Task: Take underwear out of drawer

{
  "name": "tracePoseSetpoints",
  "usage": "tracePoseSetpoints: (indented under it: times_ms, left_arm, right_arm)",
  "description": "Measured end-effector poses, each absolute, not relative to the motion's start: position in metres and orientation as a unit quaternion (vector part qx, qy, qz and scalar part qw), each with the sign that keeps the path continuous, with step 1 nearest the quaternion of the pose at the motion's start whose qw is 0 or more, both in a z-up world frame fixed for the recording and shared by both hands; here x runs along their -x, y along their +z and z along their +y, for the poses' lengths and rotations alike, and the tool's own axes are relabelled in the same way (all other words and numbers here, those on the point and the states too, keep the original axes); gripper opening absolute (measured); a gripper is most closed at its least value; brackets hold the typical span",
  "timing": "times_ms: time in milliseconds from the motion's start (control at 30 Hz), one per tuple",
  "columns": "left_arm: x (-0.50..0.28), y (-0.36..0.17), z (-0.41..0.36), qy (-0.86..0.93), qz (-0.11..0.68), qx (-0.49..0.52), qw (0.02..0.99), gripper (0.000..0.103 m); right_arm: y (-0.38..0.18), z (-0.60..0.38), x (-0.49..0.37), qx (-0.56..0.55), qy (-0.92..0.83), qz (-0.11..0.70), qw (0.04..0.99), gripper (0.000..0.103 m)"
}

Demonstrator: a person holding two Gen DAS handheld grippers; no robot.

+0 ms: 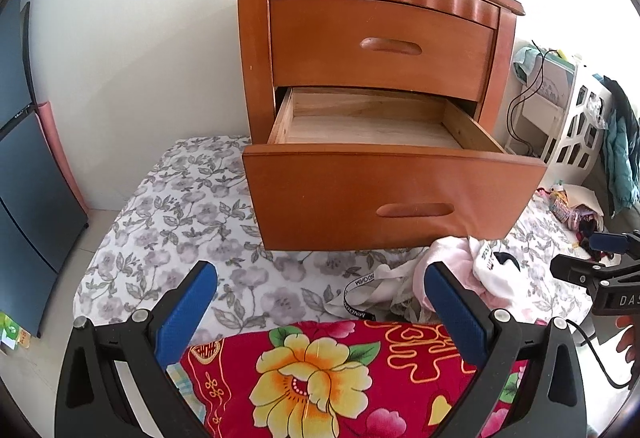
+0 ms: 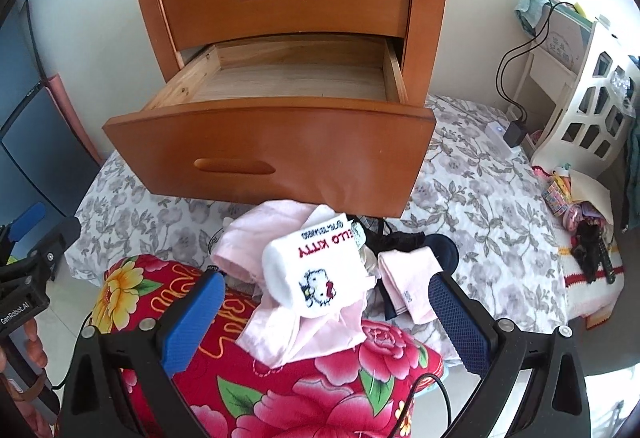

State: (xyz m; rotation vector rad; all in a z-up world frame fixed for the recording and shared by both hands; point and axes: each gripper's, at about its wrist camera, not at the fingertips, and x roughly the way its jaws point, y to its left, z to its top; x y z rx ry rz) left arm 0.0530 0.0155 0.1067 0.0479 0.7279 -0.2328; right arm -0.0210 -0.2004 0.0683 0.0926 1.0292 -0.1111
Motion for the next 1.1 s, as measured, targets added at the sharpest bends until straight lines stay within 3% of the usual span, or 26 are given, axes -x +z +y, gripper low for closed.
tracePoseSetpoints:
  times_ms: [1100]
  left_arm:
    - [-0.024, 0.094, 0.0, -0.074, 0.378, -0.066, 0.92, 0.103]
  right_arm:
    - [0.075, -0.184, 0.072, -0.047, -0.066, 0.429, 0.9, 0.103]
